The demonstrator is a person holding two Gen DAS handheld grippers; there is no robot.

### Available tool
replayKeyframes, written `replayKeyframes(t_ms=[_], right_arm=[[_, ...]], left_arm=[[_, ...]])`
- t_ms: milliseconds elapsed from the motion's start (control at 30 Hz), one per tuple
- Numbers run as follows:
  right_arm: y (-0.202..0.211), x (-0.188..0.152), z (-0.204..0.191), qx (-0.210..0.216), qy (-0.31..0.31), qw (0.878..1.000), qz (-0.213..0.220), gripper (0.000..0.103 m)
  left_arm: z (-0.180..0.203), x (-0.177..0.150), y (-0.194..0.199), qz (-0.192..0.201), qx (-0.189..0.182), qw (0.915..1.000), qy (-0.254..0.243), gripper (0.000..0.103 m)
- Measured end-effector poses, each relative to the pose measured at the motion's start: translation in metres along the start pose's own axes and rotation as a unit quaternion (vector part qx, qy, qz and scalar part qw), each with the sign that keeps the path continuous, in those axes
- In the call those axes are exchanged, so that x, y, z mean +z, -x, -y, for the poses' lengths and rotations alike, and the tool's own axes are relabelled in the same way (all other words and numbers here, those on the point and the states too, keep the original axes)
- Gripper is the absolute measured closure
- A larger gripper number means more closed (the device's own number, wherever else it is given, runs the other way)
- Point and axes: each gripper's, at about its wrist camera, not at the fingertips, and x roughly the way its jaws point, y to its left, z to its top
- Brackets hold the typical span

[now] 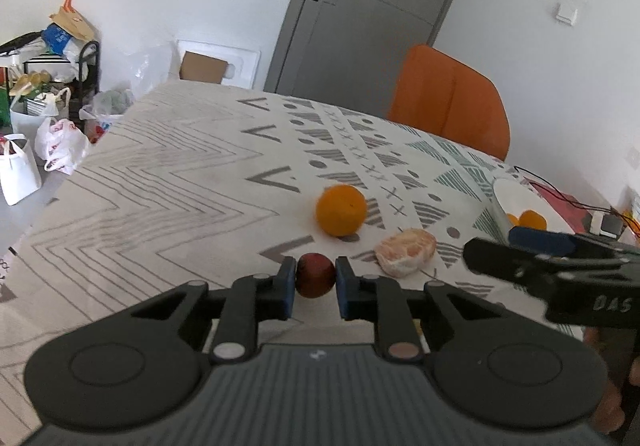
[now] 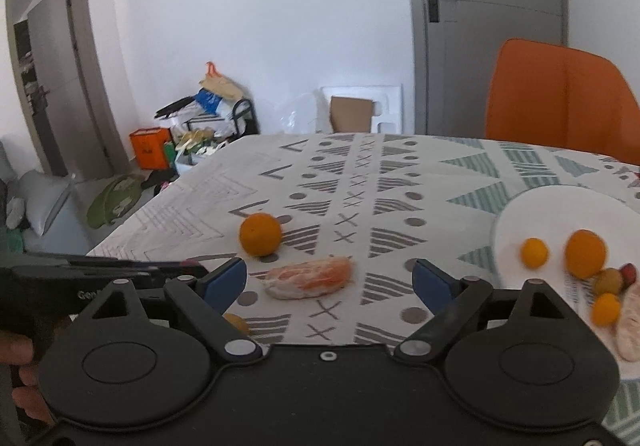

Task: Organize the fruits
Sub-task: 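Grasp the second pomelo segment with the right gripper, then carry the red plum and pomelo segment over the plate with both grippers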

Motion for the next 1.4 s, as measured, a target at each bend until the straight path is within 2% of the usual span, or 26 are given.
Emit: replayKeyframes(t_ms=[200,400,433,467,500,533,633,833,1100,1400], right_arm=[[-0.029,0.001,-0.01,-0.006,0.017,0.999,-0.033,0.012],[-0.047,-0.002,-0.015,-0.002,0.027,0.998,-0.052,0.012],[-0.05,-0.002,-0.016,-0.002,0.029,0.998,-0.054,0.014],[-0.053,-0.003,-0.015,-0.001,0.03,0.998,-0.059,0.02],[-0.055,-0.004,-0.016,-0.004,0.032,0.998,-0.061,0.033],[-0.053,-0.004,-0.017,-0.01,0.04,0.998,-0.056,0.039],[-0.046,-0.004,-0.017,0.0,0.041,0.997,-0.059,0.042],[-0.027,-0.005,-0.004,-0.008,0.017,0.999,-0.041,0.043],[0.005,0.005,0.016,-0.018,-0.008,1.0,0.006,0.043],[0.032,0.004,0.045,-0.053,-0.034,0.997,0.038,0.043]], left_arm=[[-0.016,0.005,0.003,0.011,0.013,0.9998,0.011,0.084],[-0.028,0.008,-0.002,0.005,0.031,0.9993,0.022,0.084],[-0.029,0.009,-0.002,0.006,0.032,0.9992,0.022,0.084],[-0.029,0.009,-0.002,0.006,0.033,0.9992,0.022,0.084],[-0.029,0.009,-0.002,0.005,0.033,0.9992,0.023,0.084],[-0.029,0.009,-0.002,0.005,0.033,0.9992,0.022,0.084],[-0.027,0.009,-0.003,0.004,0.035,0.9993,0.016,0.084],[-0.017,0.01,-0.003,0.003,0.033,0.9994,0.005,0.084],[0.01,0.015,0.0,0.013,0.025,0.9994,-0.018,0.084],[0.043,0.018,0.0,0.023,0.008,0.9987,-0.045,0.084]])
